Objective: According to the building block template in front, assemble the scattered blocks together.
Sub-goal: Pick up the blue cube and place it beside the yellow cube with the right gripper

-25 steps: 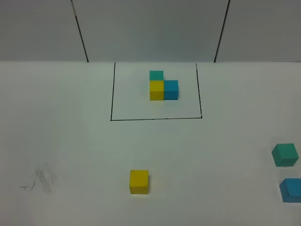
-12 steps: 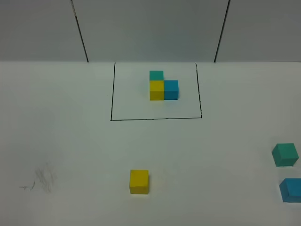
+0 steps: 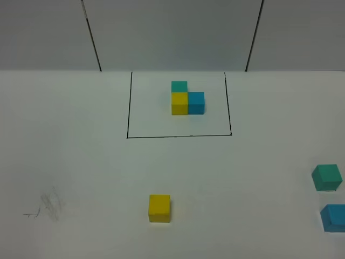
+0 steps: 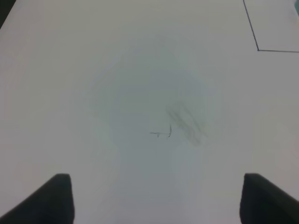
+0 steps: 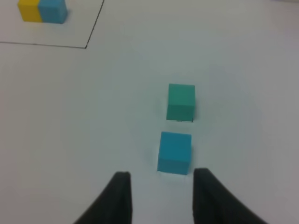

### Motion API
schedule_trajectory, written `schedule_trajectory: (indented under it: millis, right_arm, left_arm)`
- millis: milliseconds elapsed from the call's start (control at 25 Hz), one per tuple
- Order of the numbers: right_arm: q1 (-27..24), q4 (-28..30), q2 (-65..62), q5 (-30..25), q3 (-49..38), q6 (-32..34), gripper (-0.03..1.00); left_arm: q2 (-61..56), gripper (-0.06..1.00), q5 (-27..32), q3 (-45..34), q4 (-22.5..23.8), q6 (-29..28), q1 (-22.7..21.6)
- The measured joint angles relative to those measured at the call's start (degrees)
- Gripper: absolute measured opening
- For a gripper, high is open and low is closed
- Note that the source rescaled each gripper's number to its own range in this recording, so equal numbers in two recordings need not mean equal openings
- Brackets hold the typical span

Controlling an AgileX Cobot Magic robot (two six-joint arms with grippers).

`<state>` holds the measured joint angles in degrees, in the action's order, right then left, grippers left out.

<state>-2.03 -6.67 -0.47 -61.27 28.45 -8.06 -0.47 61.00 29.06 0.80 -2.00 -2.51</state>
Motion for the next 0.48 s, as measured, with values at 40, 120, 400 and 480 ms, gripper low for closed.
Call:
schedule_trajectory:
  millis: [40, 120, 400, 480]
  right_arm:
    - [0.0, 0.0, 0.0, 0.0, 0.0, 0.0, 0.00]
    - [0.0, 0.0, 0.0, 0.0, 0.0, 0.0, 0.00]
    - [0.0, 0.0, 0.0, 0.0, 0.0, 0.0, 0.00]
    - [0.0, 0.0, 0.0, 0.0, 0.0, 0.0, 0.00]
  left_arm:
    - [0.0, 0.49, 0.0, 0.0, 0.0, 0.0, 0.0]
    - [0.0, 0.43, 0.0, 0.0, 0.0, 0.0, 0.0]
    - [0.0, 0.26, 0.0, -0.1, 0.0, 0.0, 0.0]
    - [0.0, 0.22, 0.0, -0.1, 0.0, 0.0, 0.0]
